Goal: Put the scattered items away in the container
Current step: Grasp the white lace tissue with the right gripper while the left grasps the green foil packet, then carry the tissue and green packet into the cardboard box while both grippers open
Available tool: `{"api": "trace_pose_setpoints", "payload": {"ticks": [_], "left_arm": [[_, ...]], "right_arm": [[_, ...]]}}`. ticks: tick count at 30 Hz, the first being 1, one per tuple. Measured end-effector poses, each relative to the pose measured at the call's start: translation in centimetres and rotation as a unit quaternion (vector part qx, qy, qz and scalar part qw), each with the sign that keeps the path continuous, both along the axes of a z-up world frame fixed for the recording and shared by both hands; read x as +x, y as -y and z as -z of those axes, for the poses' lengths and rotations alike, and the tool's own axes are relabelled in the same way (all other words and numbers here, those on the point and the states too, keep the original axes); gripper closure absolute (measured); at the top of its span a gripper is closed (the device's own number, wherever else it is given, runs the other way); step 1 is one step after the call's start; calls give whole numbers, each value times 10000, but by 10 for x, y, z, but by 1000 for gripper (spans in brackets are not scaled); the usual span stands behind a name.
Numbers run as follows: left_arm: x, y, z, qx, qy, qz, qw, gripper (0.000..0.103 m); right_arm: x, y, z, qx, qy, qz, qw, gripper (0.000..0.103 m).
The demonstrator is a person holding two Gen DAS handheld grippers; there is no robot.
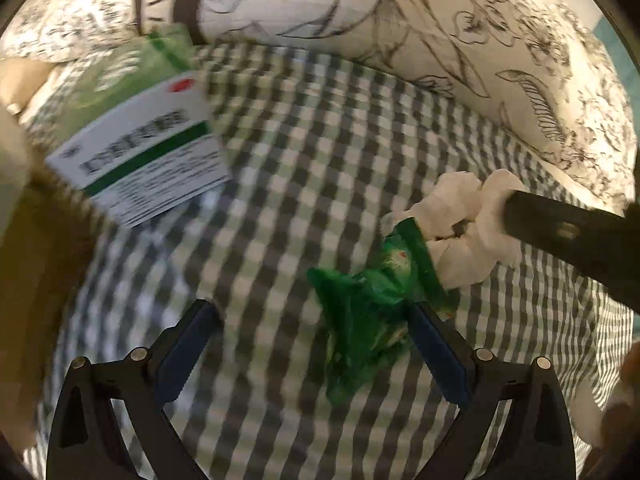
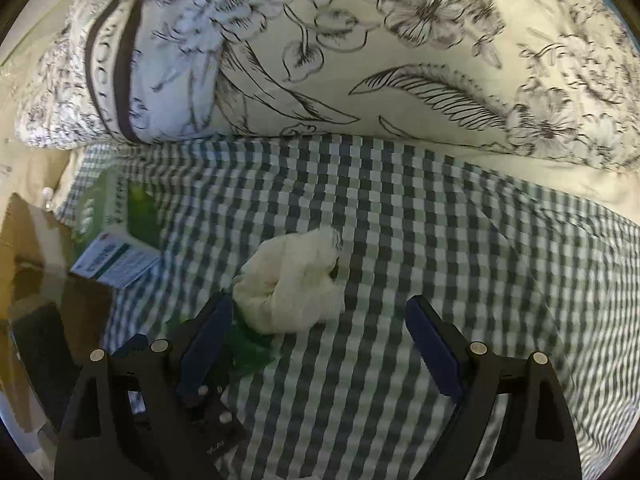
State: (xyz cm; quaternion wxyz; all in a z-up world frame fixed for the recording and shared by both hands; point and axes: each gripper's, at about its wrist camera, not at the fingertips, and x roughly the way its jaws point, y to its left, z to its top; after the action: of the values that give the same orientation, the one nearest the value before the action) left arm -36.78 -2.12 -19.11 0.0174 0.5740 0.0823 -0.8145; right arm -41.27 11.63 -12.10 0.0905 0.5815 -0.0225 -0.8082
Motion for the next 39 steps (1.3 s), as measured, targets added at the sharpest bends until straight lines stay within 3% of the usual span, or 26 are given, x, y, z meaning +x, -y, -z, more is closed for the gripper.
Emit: {"api": "trace_pose_setpoints", "payload": {"ticks": [2,4,6,7,8,9,11,14,17,25,35,39], "left_arm": [[-2,-8,4,-60,-49,239,9997,3],[-4,-15,6,-132,-74,444,9989,3],[-4,-19,7,-151,-145,565,9982,10],[-3,-20,6,-160,-197,618,9978,20],[-3,-21,4,-142,-251,693,9972,37],[-3,-22,1,-95,-294,781,9965,48],[-3,-20,-4,68,-295,875,9957,59],[-1,-10,-9,276,-205,776,9964,61],[6,-4,-22,191,-235,743,9968,62],[26,18,-86,26,-430,690,9967,62],[86,46,-177,-90,-851,444,9953,62],[116,71,-213,-326,-1016,378,9936,62]], "right_arm": [[-9,2,11,2,79,-4,10000,17],[-19,4,25,48,193,25,9998,26],[-25,4,33,-33,307,60,9995,54],[-28,3,37,-88,403,86,9991,61],[-30,2,40,-102,471,109,9988,74],[-30,1,40,-99,497,131,9986,79],[-27,-3,36,-98,454,167,9988,89],[-21,-12,24,-111,421,252,9987,90],[-12,-24,5,-117,335,372,9987,90],[19,-41,-60,-201,50,499,9985,90],[95,-2,-147,-489,-569,93,9971,90],[124,22,-178,-724,-730,-139,9946,90]]}}
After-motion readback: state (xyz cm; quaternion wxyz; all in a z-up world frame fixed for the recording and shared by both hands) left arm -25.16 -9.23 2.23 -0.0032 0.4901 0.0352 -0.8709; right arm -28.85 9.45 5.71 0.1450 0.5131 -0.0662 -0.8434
